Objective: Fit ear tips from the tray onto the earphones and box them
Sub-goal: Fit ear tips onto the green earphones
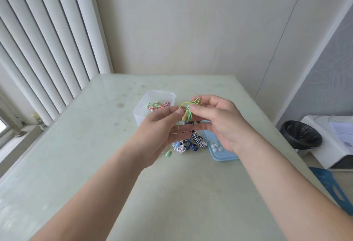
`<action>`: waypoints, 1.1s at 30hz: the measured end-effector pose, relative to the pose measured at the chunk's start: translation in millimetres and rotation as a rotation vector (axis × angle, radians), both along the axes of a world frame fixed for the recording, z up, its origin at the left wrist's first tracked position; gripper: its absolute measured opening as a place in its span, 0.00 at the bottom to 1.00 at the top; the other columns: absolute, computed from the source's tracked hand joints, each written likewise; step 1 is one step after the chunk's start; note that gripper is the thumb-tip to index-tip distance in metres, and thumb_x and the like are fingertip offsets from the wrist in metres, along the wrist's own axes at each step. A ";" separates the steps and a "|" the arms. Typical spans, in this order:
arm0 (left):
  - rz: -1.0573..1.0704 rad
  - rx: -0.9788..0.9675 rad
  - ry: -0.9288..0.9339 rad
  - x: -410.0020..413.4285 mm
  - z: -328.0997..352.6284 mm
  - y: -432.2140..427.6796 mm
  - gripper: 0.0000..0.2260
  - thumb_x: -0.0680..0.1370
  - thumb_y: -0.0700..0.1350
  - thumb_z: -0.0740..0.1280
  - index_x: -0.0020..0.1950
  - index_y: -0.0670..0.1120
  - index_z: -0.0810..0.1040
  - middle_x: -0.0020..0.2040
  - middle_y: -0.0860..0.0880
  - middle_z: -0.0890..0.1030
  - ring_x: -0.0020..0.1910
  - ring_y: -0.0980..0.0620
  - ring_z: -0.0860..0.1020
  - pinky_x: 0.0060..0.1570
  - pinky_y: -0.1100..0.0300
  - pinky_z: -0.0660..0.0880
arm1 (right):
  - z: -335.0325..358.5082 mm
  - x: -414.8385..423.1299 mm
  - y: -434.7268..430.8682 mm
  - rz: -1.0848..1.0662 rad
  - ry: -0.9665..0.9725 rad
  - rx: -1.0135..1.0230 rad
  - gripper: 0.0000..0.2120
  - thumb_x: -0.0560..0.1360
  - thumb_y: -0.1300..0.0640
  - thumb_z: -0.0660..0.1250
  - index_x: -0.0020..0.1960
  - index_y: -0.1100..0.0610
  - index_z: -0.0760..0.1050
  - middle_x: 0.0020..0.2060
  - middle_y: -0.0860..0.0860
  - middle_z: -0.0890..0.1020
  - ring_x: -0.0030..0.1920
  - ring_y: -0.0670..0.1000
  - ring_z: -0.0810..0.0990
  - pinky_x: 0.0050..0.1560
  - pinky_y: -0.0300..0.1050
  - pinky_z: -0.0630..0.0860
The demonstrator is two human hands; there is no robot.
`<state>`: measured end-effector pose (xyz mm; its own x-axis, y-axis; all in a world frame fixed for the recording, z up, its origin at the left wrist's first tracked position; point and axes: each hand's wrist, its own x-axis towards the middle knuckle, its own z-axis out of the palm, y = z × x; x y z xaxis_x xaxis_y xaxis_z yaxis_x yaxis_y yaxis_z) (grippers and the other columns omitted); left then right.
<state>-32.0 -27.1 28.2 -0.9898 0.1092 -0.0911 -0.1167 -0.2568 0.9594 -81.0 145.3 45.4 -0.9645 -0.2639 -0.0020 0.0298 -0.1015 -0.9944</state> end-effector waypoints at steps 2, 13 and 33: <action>-0.012 -0.007 0.012 -1.5 7.5 -4.5 0.14 0.85 0.48 0.65 0.66 0.42 0.80 0.62 0.41 0.84 0.60 0.38 0.84 0.61 0.44 0.79 | 3.9 -5.0 -6.5 -0.029 0.009 0.025 0.12 0.74 0.62 0.76 0.57 0.60 0.81 0.45 0.57 0.87 0.43 0.55 0.86 0.48 0.59 0.81; 0.233 -0.340 0.136 -92.7 57.8 -49.1 0.08 0.81 0.40 0.71 0.59 0.38 0.81 0.47 0.41 0.84 0.43 0.46 0.86 0.49 0.51 0.85 | 3.2 -50.5 -50.8 -0.051 -0.041 0.098 0.10 0.79 0.56 0.71 0.60 0.54 0.80 0.47 0.55 0.85 0.36 0.51 0.82 0.33 0.47 0.75; 0.181 -1.651 0.241 -137.3 14.2 -59.0 0.16 0.77 0.45 0.69 0.65 0.48 0.79 0.60 0.48 0.80 0.58 0.44 0.79 0.54 0.52 0.78 | -31.1 -74.2 -41.1 -0.024 -0.091 0.217 0.04 0.79 0.61 0.69 0.52 0.57 0.82 0.42 0.55 0.85 0.35 0.51 0.81 0.31 0.45 0.76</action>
<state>-169.3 -86.0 42.4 -0.9855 -0.0511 0.1617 -0.0204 0.9823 0.1863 -155.2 104.3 14.3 -0.9637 -0.2251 -0.1437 0.1208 0.1127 -0.9863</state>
